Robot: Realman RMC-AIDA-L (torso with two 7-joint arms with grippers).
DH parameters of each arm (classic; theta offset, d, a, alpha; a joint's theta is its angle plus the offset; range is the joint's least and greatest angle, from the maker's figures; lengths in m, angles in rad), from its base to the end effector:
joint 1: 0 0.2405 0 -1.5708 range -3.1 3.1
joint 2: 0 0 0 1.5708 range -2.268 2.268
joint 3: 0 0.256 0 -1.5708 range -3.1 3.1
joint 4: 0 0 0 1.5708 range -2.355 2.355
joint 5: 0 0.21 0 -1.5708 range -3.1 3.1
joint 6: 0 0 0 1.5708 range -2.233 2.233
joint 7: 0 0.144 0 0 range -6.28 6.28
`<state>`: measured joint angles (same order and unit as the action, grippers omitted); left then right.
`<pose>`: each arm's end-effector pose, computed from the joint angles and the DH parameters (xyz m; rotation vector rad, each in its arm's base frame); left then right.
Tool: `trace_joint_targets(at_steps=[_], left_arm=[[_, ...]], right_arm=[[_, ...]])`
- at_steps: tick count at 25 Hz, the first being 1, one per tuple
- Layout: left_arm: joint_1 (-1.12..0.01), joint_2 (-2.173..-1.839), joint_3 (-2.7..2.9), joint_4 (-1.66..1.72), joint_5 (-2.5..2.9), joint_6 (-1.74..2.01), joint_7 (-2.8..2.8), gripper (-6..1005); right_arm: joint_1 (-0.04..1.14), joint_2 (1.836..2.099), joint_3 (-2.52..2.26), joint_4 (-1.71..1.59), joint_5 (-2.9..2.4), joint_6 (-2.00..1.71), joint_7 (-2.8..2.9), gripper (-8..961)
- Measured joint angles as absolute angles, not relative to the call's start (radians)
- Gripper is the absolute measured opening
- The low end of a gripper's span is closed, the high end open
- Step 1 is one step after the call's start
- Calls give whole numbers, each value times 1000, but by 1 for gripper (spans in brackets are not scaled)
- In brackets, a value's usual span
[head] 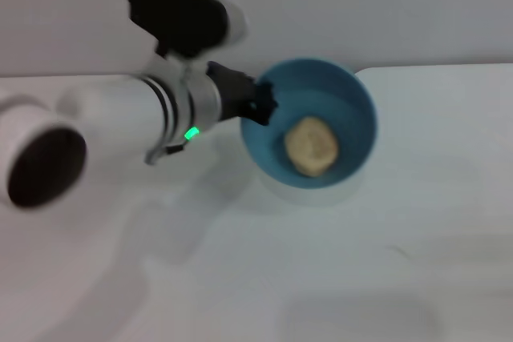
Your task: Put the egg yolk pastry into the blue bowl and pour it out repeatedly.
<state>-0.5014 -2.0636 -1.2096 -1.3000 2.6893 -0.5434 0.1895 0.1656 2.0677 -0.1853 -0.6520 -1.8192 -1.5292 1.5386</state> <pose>-0.1286 0.3808 -0.0745 -2.3214 -0.5518 -0.1441 0.3992 0.2249 0.0927 -1.7480 1.1848 0.9695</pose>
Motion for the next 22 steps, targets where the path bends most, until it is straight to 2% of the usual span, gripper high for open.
trace_joint_targets(at_steps=[8, 16, 22], left_arm=[[-472, -2068, -1033, -1277, 2761, -323, 186, 9], [-385, -2075, -882, -1152, 2770, 228, 235, 8], [-376, -2078, -813, -994, 2745, 601, 319, 8]], right_arm=[[161, 2068, -184, -649, -1819, -1538, 1541, 449], [155, 2069, -183, -636, -1819, -1543, 1543, 449], [144, 2071, -181, -632, -1819, -1541, 1544, 449]])
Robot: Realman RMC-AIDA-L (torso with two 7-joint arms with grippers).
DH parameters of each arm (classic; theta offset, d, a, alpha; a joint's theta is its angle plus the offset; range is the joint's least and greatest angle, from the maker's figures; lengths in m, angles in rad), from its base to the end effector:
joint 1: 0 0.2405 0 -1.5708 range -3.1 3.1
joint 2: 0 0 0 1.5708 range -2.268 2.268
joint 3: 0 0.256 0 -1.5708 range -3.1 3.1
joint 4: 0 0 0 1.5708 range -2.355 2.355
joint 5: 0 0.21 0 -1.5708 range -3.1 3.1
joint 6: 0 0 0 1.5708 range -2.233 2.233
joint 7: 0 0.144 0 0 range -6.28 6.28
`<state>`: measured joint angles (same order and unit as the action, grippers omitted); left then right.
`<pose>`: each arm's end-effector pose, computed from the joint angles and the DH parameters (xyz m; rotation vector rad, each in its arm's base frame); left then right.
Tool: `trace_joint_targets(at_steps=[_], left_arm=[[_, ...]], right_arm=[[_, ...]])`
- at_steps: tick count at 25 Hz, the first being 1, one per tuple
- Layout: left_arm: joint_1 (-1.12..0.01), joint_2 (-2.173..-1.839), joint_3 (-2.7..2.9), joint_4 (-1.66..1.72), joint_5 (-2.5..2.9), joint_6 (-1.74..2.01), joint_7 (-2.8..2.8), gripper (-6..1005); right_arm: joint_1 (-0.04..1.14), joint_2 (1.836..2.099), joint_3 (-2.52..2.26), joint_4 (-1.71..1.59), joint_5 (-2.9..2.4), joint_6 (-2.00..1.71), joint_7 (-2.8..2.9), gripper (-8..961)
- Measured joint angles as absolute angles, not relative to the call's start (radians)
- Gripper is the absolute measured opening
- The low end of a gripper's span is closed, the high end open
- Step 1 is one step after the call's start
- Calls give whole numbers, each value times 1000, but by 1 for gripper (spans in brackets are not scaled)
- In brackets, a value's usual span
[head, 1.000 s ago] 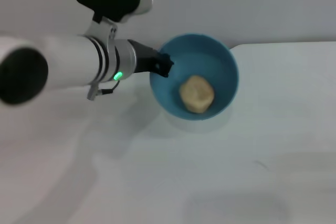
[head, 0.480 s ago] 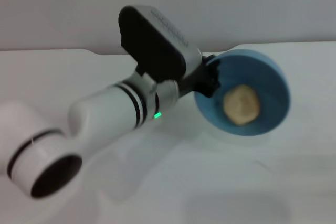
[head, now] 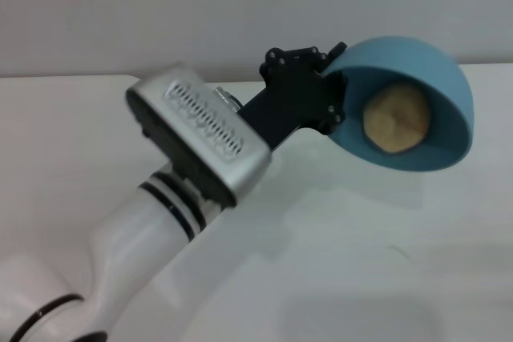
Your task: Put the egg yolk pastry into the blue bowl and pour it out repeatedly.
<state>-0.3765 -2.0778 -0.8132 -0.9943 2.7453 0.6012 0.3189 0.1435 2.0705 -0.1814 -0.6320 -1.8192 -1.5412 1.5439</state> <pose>-0.1222 0.3188 -0.1104 -2.1281 0.0716 -0.7515 0.4024 0.2147 0.0875 -1.7288 1.2223 0.9871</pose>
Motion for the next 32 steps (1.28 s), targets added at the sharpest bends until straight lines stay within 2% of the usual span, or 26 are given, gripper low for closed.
trace_joint_targets(at_steps=[10, 18, 29, 32], left_arm=[[-472, -2079, -603, -836, 2366, 1012, 547, 9], [-487, -2078, -556, -804, 2289, 1210, 590, 9], [-528, -2078, -571, -738, 2278, 1211, 522, 8], [-534, -2077, -638, -756, 2273, 1110, 500, 8]], right_arm=[[135, 2071, -147, -621, -1819, -1542, 1545, 448], [143, 2070, -146, -621, -1818, -1543, 1541, 448], [172, 2069, -150, -621, -1818, -1536, 1539, 448], [182, 2068, -160, -621, -1822, -1539, 1539, 448]])
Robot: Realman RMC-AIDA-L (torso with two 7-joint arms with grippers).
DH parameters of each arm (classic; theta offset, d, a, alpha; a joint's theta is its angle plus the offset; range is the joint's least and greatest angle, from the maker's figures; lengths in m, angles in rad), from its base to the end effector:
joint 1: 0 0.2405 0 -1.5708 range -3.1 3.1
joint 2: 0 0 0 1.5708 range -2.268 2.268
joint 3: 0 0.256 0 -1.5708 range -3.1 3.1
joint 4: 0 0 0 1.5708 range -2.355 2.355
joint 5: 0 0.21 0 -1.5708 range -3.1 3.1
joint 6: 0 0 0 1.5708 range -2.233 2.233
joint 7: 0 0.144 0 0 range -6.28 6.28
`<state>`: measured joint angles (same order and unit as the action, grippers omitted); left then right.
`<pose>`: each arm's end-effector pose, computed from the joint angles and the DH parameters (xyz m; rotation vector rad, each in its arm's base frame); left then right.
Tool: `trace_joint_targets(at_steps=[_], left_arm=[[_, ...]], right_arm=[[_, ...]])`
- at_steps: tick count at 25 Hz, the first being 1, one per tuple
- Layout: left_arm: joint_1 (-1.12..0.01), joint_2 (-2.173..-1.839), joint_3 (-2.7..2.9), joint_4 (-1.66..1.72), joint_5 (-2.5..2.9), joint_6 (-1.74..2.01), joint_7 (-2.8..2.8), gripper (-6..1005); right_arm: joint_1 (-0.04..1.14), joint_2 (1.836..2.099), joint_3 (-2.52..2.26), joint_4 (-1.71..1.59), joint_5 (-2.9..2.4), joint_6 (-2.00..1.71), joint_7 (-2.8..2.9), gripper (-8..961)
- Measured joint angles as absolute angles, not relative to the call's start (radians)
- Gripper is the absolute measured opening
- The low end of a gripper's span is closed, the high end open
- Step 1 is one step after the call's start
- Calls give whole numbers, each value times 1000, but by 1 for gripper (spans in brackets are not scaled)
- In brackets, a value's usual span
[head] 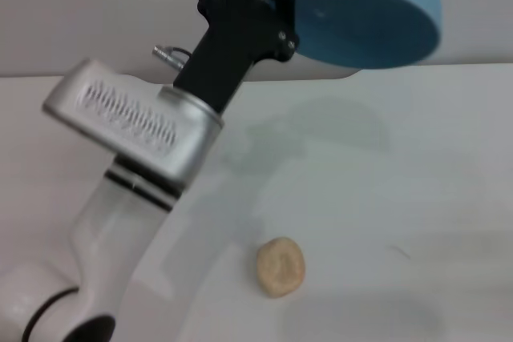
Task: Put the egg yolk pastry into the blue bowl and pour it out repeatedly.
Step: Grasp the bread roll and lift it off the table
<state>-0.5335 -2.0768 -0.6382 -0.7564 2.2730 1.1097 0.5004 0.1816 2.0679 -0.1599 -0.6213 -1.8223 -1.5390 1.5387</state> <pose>-0.1254 0.3380 -0.0759 -1.7772 0.0981 -0.9304 0.3965 0.2282 0.0889 -1.7357 1.1954 1.0133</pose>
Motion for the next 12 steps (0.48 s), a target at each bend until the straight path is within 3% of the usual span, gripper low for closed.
trace_joint_targets(at_steps=[12], left_arm=[[-594, -2062, -1203, -924, 2273, 163, 533, 8]], right_arm=[[245, 2068, -359, -621, -1887, -1511, 1538, 448]])
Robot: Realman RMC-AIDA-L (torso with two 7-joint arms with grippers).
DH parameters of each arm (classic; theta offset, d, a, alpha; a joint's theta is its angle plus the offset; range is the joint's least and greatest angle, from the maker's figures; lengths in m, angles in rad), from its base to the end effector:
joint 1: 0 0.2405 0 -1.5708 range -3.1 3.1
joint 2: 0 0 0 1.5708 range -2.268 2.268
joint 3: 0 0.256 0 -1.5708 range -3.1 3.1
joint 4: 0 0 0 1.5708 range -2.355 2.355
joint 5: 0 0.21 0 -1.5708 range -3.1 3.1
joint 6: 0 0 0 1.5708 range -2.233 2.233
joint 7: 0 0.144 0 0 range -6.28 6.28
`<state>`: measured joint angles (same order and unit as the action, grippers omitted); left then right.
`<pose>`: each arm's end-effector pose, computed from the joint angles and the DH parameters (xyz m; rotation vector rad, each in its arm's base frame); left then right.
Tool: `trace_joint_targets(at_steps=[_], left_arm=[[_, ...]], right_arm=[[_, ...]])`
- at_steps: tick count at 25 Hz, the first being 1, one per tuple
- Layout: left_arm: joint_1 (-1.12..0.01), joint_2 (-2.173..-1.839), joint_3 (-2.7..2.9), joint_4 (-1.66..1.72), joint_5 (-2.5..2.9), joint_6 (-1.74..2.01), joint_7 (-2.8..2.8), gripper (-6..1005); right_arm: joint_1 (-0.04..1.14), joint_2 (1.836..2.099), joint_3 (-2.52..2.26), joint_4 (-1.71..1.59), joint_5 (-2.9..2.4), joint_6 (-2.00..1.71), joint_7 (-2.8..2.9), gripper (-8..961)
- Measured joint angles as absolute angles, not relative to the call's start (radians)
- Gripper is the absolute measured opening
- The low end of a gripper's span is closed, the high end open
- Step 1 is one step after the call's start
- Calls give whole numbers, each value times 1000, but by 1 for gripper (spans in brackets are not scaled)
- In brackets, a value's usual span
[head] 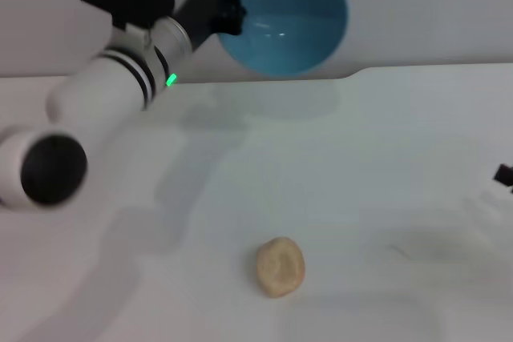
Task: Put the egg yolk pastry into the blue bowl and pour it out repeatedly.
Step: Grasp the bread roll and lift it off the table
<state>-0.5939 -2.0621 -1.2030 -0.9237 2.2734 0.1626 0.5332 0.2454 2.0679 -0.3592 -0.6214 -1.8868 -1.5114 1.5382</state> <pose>-0.1441 0.4315 -0.0521 -1.9858 -0.4114 -0.5008 0.3703 0.2575 0.0539 -2.0282 1.2014 0.9094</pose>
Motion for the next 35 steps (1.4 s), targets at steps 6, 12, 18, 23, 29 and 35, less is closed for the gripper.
trace_joint_targets(at_steps=[6, 12, 18, 23, 29, 35], left_arm=[[-666, -2059, -1482, -919, 2295, -199, 587, 8], [-752, -2054, -1781, -922, 2486, -631, 581, 9], [-805, -2051, -1918, -946, 2623, -917, 564, 9], [-808, -2049, -1948, -1007, 2774, -1099, 449, 8], [-801, -2036, -2002, -1040, 2834, -1254, 369, 10], [-806, -1997, -2026, -1026, 2839, -1374, 286, 12]], right_arm=[[313, 2071, -366, -621, -2008, -1489, 1541, 448], [364, 2072, -431, -621, -2051, -1463, 1542, 448], [433, 2068, -581, -632, -2052, -1385, 1566, 448], [496, 2067, -745, -647, -2054, -1298, 1628, 448], [572, 2071, -962, -658, -2055, -1221, 1686, 448], [622, 2073, -1090, -660, -2051, -1194, 1738, 449]])
